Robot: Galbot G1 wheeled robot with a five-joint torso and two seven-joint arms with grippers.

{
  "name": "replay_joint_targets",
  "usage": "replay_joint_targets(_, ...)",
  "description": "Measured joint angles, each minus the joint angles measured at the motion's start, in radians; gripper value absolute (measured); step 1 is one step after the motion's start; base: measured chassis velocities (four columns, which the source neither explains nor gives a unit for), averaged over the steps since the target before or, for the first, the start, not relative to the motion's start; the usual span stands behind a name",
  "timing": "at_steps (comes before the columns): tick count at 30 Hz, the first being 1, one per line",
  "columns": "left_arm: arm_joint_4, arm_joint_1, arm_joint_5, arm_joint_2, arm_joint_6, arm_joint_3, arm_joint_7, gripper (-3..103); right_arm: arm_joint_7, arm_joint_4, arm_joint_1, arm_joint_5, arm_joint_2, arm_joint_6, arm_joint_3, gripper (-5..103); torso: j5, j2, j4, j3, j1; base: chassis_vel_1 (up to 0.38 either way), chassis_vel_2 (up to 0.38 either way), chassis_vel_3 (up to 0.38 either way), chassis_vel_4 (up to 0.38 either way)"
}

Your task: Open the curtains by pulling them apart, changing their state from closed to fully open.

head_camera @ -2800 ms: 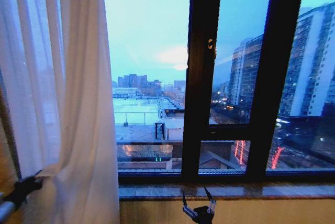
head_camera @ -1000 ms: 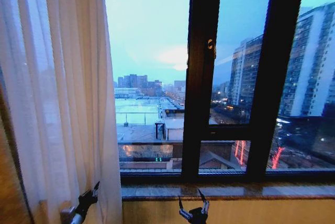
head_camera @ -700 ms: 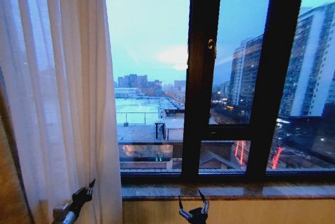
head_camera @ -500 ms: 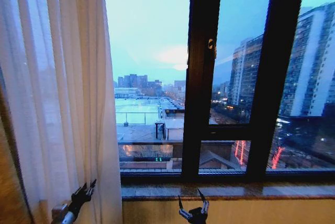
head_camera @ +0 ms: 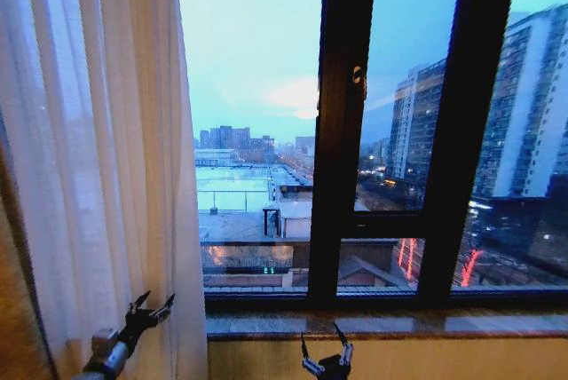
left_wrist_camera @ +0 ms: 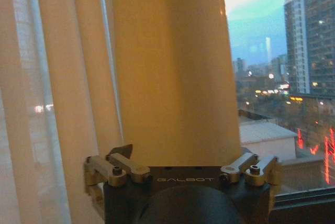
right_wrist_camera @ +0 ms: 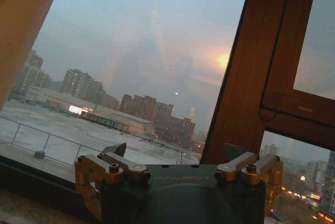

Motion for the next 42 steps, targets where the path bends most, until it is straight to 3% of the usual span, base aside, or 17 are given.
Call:
replay_joint_targets(2,0.028,-0.035,-0.035,0.050,0.010,0.026,0.003,100,0.000,-0.001,0.000,-0.006,0.000,0.001,0.000,100,0.0002,0.000,-0.0001,0.000,0.000,0.000,0.000,0.000,0.000)
replay_joint_targets(8,0.092,-0.114,-0.056,0.065,0.015,0.075,0.003,100,-0.001,0.005,-0.005,-0.012,0.000,0.001,0.000,100,-0.0001,0.000,-0.0002,0.000,0.000,0.000,0.000,0.000,0.000)
replay_joint_targets(15,0.162,-0.213,-0.073,-0.030,0.029,0.098,-0.045,100,-0.001,0.024,-0.017,-0.012,0.000,0.001,0.012,100,0.0002,0.000,-0.0005,0.000,0.000,0.000,0.000,0.000,0.000)
replay_joint_targets(20,0.172,-0.225,-0.072,-0.058,0.029,0.104,-0.060,100,0.000,0.025,-0.016,-0.011,0.000,0.001,0.017,100,0.0002,0.000,-0.0003,0.000,0.000,0.000,0.000,0.000,0.000)
replay_joint_targets(22,0.178,-0.218,-0.056,-0.067,0.026,0.106,-0.066,87,0.001,0.020,-0.009,-0.011,0.000,0.001,0.016,100,0.0002,0.000,-0.0002,0.000,0.000,0.000,0.000,0.000,0.000)
replay_joint_targets(29,0.184,-0.212,-0.046,-0.057,0.024,0.105,-0.065,65,0.002,0.012,0.000,-0.011,0.000,0.000,0.015,100,0.0001,0.000,-0.0002,0.000,0.000,0.000,0.000,0.000,0.000)
replay_joint_targets(32,0.187,-0.213,-0.043,-0.053,0.024,0.108,-0.063,48,0.003,0.006,0.007,-0.009,0.000,0.000,0.014,100,0.0001,0.000,-0.0002,0.000,0.000,0.000,0.000,0.000,0.000)
replay_joint_targets(34,0.187,-0.212,-0.042,-0.052,0.024,0.109,-0.062,48,0.004,0.005,0.010,-0.008,0.000,-0.001,0.013,100,0.0001,0.000,-0.0004,0.000,0.000,0.000,0.000,0.000,0.000)
replay_joint_targets(42,0.185,-0.193,-0.029,-0.053,0.022,0.106,-0.047,16,-0.004,-0.004,0.019,-0.002,0.000,-0.001,0.010,100,0.0001,0.000,-0.0003,0.000,0.000,0.000,0.000,0.000,0.000)
